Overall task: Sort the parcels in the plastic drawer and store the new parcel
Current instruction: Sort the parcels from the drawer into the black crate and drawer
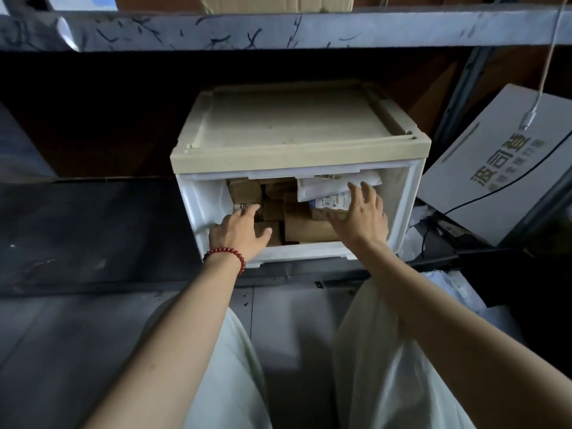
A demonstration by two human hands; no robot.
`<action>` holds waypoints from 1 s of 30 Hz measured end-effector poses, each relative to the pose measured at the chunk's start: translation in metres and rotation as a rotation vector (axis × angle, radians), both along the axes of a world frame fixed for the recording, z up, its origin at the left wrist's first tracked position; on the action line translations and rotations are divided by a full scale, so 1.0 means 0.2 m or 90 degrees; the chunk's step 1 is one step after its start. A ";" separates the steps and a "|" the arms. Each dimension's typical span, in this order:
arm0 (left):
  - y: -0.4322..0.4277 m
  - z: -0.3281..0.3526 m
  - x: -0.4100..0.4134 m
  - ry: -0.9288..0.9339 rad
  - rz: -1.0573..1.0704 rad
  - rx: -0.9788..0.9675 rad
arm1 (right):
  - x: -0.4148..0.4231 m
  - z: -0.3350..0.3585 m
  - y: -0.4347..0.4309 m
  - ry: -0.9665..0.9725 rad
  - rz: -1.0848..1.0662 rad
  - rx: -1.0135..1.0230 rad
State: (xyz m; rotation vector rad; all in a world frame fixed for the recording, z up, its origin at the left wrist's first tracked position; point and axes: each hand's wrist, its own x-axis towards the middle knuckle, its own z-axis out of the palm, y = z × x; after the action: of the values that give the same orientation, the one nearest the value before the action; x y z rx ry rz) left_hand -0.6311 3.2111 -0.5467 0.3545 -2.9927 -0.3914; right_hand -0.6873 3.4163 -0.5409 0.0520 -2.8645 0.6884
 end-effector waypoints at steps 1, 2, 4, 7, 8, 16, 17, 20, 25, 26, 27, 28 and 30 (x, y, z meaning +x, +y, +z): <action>0.01 -0.01 -0.04 0.001 -0.010 0.009 | -0.03 -0.01 0.02 0.008 -0.016 -0.007; 0.03 -0.03 -0.08 0.004 -0.018 0.027 | -0.05 -0.02 0.04 0.012 -0.028 -0.012; 0.05 -0.04 -0.15 0.019 -0.029 0.059 | -0.10 -0.04 0.06 0.018 -0.038 -0.017; 0.09 -0.08 -0.25 0.030 -0.028 0.103 | -0.15 -0.06 0.08 0.049 -0.049 -0.017; 0.11 -0.10 -0.28 0.033 -0.033 0.145 | -0.17 -0.07 0.09 0.057 -0.053 -0.025; 0.24 -0.18 -0.49 0.069 -0.076 0.141 | -0.29 -0.11 0.08 0.105 -0.084 -0.173; 0.24 -0.19 -0.52 0.081 -0.073 0.141 | -0.31 -0.12 0.08 0.116 -0.097 -0.200; 0.28 -0.18 -0.60 0.089 -0.045 0.208 | -0.35 -0.14 0.07 0.119 -0.115 -0.244; 0.31 -0.17 -0.69 0.096 -0.022 0.253 | -0.39 -0.16 0.04 0.137 -0.109 -0.307; 0.32 -0.18 -0.70 0.098 -0.007 0.291 | -0.39 -0.16 0.03 0.139 -0.112 -0.325; 0.32 -0.19 -0.71 0.099 0.009 0.334 | -0.40 -0.16 0.03 0.134 -0.117 -0.340; 0.33 -0.19 -0.72 0.110 0.022 0.375 | -0.40 -0.16 0.02 0.126 -0.123 -0.348; 0.34 -0.19 -0.74 0.113 0.034 0.434 | -0.40 -0.18 0.03 0.105 -0.129 -0.356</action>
State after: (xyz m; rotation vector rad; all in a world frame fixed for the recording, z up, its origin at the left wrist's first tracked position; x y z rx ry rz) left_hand -0.7784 3.2791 -0.5849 0.4169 -2.5811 -1.3557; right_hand -0.7674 3.4217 -0.5764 -0.2444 -2.3820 1.3325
